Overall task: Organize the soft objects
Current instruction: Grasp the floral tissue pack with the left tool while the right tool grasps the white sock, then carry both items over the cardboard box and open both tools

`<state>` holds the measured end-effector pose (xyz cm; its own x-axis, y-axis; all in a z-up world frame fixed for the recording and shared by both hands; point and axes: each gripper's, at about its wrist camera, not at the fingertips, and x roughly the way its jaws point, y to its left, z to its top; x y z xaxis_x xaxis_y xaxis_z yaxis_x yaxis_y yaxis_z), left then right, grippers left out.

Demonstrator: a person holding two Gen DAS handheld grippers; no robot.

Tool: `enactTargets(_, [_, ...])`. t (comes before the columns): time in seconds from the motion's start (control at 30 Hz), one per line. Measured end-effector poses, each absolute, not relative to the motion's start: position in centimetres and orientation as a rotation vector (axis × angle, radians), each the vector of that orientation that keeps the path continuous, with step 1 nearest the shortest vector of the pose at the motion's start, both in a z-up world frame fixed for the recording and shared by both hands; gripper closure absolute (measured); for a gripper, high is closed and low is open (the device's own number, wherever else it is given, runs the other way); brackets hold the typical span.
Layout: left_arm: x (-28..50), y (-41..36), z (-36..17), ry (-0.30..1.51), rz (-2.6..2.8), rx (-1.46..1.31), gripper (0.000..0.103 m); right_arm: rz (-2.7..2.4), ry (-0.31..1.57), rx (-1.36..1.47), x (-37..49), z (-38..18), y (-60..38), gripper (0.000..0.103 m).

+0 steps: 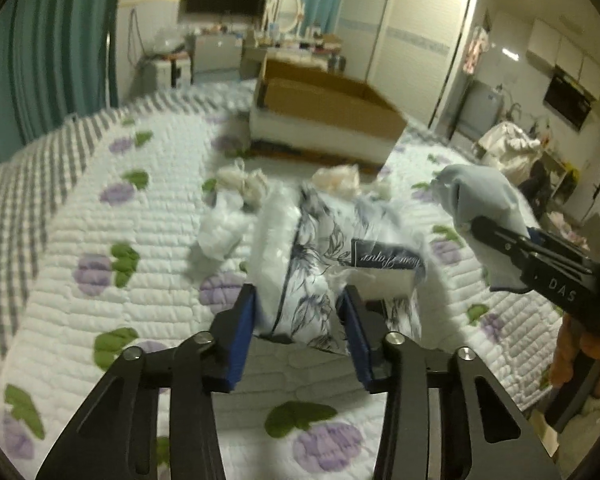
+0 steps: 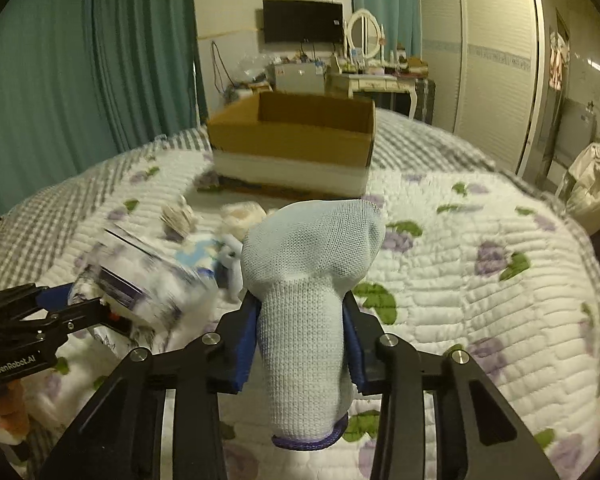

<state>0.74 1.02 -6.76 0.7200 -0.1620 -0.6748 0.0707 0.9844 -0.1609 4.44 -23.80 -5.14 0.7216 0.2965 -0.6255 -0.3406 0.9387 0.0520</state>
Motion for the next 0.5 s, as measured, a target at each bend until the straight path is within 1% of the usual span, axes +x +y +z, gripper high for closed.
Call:
enactTargets(0.07, [-0.1, 0.9, -5.1, 0.713, -0.122, -0.118, 0.070, 0.362, 0.644, -0.062, 3.5, -3.4, -24.1, 0.066])
enactTargets(0.1, [-0.5, 0.9, -4.0, 0.684, -0.120, -0.116, 0.075, 0.365, 0.633, -0.061, 3.2, -2.9, -24.1, 0.066])
enactTargets(0.13, [-0.6, 0.8, -3.2, 0.667, -0.121, -0.115, 0.077, 0.370, 0.610, -0.064, 2.8, -1.9, -24.2, 0.066])
enactTargets(0.17, [-0.6, 0.8, -2.3, 0.648, -0.122, -0.114, 0.084, 0.371, 0.592, -0.068, 2.5, -1.2, -24.2, 0.066])
enactTargets(0.2, [-0.7, 0.7, -1.6, 0.637, -0.128, -0.107, 0.085, 0.373, 0.577, -0.072, 2.2, -0.5, -24.2, 0.066])
enactTargets(0.27, [-0.3, 0.3, -0.7, 0.633, -0.152, -0.083, 0.086, 0.376, 0.553, -0.075, 1.8, 0.7, -24.3, 0.066])
enactTargets(0.33, [0.1, -0.2, -0.9, 0.652, -0.165, -0.060, 0.086, 0.379, 0.534, -0.065, 1.6, 1.5, -24.6, 0.066])
enactTargets(0.5, [0.7, -1.0, -1.2, 0.672, -0.160, -0.031, 0.086, 0.381, 0.532, -0.034, 1.8, 1.6, -25.2, 0.066])
